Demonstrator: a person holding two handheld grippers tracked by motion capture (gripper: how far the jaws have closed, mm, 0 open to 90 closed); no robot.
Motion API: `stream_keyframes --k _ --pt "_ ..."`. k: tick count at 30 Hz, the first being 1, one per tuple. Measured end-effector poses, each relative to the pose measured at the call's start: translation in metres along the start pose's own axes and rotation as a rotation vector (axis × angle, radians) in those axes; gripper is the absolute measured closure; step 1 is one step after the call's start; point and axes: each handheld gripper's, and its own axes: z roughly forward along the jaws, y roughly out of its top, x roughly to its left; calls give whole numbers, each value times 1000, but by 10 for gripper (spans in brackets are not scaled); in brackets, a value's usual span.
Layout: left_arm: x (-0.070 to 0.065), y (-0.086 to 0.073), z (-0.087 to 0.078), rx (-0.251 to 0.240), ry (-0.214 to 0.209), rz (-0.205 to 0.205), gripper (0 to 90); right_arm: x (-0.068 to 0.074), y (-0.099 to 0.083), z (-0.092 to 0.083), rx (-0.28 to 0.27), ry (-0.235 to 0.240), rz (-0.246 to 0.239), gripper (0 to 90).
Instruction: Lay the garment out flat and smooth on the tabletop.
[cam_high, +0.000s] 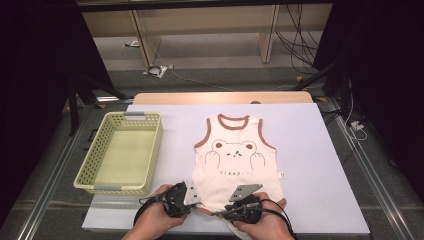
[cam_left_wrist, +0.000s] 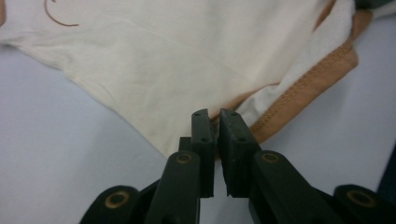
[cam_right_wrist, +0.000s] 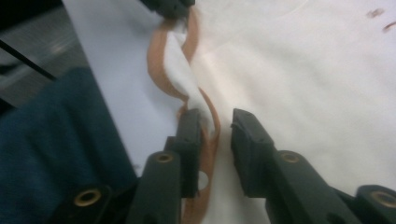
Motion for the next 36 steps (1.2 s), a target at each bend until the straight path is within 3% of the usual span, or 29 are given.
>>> stream_keyframes --k 2,5,6,8,11,14,20,22,24,26,29,36 --pt "2 2 1 -6 3 -8 861 2 1 1 12 -43 -85 684" --pt "4 4 3 -2 21 -9 858 6 3 1 20 -80 -118 678" --pt "5 4 4 0 24 -10 859 6 3 1 15 -90 -157 683" --pt "5 5 6 4 22 -10 860 9 3 1 16 -93 -191 754" --pt "6 5 9 9 23 -13 861 16 3 1 36 -98 -315 827" --pt "9 5 11 12 21 -19 861 20 4 2 36 -106 -368 846" --pt "10 5 11 16 21 -27 856 17 4 3 26 -87 -374 844" --pt "11 5 11 23 19 -24 863 19 5 3 24 -50 -372 815" --pt "11 4 12 18 16 -35 872 21 5 7 58 -25 -398 733" --pt "11 4 12 18 15 -37 876 23 6 10 70 -21 -413 741" --pt "12 3 11 21 13 -36 894 23 7 10 68 -32 -414 844" --pt "18 -1 3 32 39 -43 898 34 9 5 24 111 -345 868"
